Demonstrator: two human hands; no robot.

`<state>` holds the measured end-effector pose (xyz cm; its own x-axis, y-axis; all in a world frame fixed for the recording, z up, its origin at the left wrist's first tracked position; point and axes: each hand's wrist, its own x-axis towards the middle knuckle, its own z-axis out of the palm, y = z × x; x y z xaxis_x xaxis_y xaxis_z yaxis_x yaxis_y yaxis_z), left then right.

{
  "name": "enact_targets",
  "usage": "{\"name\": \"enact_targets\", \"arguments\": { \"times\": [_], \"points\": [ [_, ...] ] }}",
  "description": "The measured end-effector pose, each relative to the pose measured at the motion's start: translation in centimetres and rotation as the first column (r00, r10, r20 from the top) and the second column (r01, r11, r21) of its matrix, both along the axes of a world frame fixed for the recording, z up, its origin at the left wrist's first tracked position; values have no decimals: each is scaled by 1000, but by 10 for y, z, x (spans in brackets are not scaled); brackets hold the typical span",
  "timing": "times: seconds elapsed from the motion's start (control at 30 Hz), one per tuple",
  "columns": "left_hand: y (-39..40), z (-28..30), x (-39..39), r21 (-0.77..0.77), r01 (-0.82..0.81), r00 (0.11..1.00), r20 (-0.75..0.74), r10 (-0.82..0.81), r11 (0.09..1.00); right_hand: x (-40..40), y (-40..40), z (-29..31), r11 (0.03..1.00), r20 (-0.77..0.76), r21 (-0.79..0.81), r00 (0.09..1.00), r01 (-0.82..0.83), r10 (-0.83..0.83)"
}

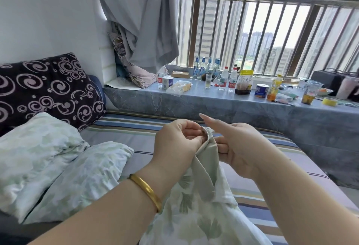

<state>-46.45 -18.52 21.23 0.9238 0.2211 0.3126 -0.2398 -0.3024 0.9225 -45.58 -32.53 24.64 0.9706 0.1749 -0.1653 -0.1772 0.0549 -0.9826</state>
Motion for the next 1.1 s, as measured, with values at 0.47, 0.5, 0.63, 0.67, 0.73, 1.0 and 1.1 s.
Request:
{"name": "enact_targets", "arguments": {
  "times": [0.47,0.5,0.63,0.67,0.73,1.0,1.1],
  "points": [
    [1,0,-1,222,-9,997,74,-8,975,7,-7,-23,953,152,-131,955,274,-254],
    [2,4,1,282,-3,998,68,-17,959,8,-8,-22,939,201,-187,947,287,-249],
    [7,13,9,601,96,986,50,-157,794,6,-7,-23,896,397,-347,909,275,-125],
    [8,13,12,652,124,979,43,-199,748,4,-6,-23,888,427,-374,900,267,-90],
    [12,12,17,693,167,966,27,-257,702,4,-8,-23,882,463,-403,885,245,-34],
    [21,0,18,558,278,914,96,-394,782,3,-15,-17,920,463,-381,881,94,102],
    [23,-3,23,263,316,928,113,-354,912,3,-15,-12,946,465,-316,881,69,91]
  ]
}}
